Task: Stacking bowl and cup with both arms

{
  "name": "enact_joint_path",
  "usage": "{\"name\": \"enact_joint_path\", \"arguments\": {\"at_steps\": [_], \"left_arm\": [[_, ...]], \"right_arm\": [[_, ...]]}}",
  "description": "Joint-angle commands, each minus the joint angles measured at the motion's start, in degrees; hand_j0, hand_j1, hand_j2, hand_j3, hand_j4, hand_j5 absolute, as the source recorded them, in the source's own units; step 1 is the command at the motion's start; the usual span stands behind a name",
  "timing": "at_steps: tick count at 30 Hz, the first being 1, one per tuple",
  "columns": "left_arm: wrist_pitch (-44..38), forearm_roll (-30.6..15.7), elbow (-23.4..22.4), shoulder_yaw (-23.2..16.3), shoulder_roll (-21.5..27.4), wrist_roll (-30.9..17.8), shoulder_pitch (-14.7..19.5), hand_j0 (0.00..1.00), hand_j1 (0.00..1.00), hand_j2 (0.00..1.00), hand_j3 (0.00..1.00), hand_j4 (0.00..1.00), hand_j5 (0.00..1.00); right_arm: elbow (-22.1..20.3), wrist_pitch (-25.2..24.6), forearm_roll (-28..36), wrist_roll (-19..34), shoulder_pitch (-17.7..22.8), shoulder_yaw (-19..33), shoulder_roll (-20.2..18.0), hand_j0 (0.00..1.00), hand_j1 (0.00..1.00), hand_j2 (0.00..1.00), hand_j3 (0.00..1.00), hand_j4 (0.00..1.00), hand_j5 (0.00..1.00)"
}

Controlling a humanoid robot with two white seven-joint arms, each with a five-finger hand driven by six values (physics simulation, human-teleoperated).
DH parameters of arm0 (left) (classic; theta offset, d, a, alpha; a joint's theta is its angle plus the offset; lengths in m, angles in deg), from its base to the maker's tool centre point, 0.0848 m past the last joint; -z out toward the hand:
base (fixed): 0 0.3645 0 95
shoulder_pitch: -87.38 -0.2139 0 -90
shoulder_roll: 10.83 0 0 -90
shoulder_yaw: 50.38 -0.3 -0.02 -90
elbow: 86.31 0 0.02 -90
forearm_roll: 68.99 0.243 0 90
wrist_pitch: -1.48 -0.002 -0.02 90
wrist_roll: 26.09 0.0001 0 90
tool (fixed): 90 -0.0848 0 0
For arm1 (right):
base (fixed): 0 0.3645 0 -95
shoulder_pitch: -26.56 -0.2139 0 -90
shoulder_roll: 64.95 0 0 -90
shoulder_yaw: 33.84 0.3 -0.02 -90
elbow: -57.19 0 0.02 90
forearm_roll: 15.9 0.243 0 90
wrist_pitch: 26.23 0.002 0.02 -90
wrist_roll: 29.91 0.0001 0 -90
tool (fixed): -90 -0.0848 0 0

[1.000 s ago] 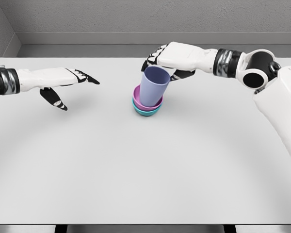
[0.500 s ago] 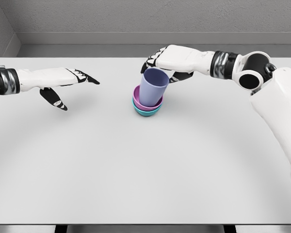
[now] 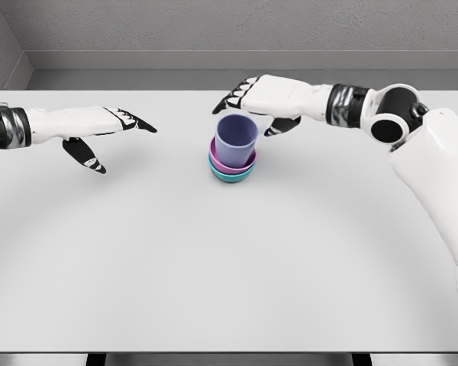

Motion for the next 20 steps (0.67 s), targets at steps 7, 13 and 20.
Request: {"name": "enact_joint_path", "arguments": {"at_steps": [7, 13, 20], "left_arm": [[-0.15, -0.37, -0.09, 0.1, 0.03, 0.03, 0.0, 1.0, 1.0, 1.0, 1.0, 1.0, 1.0], [-0.15, -0.37, -0.44, 1.95, 0.03, 0.03, -1.84, 1.0, 1.0, 1.0, 1.0, 1.0, 1.0], [-0.15, -0.28, -1.49, 3.09, 0.03, 0.03, -2.46, 1.0, 1.0, 1.0, 1.0, 1.0, 1.0]], "right_arm": [[3.14, -0.17, -5.07, -0.03, 0.79, 10.23, -0.94, 1.0, 1.0, 1.0, 1.0, 1.0, 1.0], [19.14, -0.17, -5.42, -0.03, 4.31, 17.88, -6.48, 1.0, 1.0, 1.0, 1.0, 1.0, 1.0], [18.7, -0.17, -5.25, -0.03, 4.39, 18.15, -6.66, 1.0, 1.0, 1.0, 1.0, 1.0, 1.0]]}}
